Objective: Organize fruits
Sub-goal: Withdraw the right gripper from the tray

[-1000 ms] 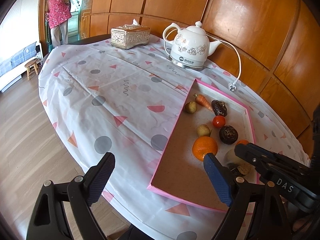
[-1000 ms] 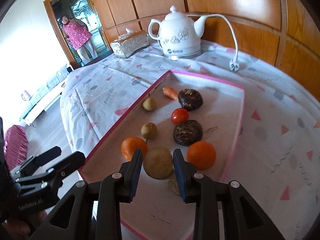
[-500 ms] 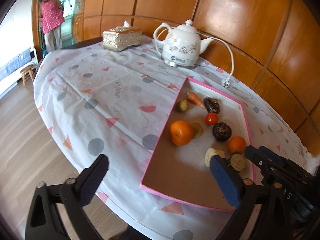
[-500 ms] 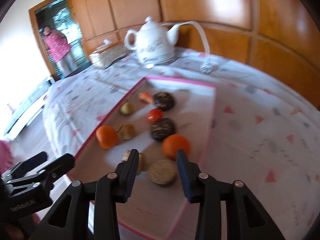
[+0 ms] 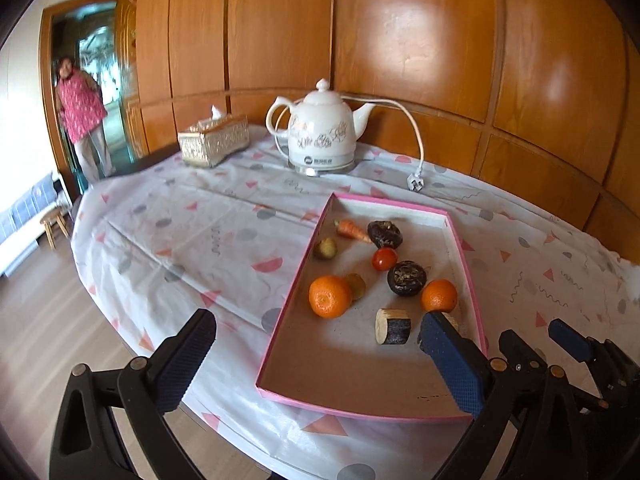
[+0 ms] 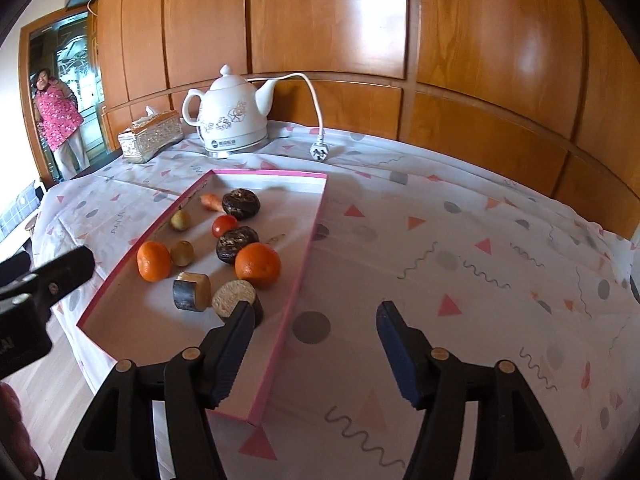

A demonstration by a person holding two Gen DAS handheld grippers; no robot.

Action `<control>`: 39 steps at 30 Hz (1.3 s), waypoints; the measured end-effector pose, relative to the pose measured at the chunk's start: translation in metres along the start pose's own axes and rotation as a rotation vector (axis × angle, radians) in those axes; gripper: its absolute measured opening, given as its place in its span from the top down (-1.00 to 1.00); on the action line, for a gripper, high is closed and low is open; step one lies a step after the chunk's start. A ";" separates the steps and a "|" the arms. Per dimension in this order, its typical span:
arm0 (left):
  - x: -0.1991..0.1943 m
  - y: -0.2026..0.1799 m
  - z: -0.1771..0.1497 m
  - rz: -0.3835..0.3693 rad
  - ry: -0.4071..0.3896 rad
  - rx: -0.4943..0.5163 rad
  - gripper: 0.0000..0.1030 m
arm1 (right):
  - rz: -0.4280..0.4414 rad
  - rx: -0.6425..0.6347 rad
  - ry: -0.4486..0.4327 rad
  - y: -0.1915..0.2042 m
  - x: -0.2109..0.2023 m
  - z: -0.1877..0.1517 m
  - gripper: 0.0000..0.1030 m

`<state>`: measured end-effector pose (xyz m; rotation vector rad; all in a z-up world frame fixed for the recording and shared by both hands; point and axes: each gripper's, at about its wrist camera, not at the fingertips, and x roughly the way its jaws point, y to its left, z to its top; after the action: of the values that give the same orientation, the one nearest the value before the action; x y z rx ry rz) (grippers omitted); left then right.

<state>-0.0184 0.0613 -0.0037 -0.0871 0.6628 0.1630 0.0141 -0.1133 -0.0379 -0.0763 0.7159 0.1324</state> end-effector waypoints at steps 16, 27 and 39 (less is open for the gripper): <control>-0.009 -0.023 -0.005 -0.008 -0.019 0.073 -0.99 | -0.039 0.042 -0.004 -0.015 -0.005 -0.005 -0.25; -0.003 -0.014 -0.006 -0.013 -0.001 0.033 -1.00 | -0.031 0.008 -0.008 -0.005 -0.005 -0.005 -0.25; -0.003 -0.011 -0.006 -0.016 -0.001 0.024 -0.99 | -0.032 -0.001 -0.008 0.000 -0.005 -0.006 -0.25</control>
<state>-0.0228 0.0491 -0.0065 -0.0693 0.6629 0.1399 0.0067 -0.1145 -0.0391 -0.0883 0.7058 0.1023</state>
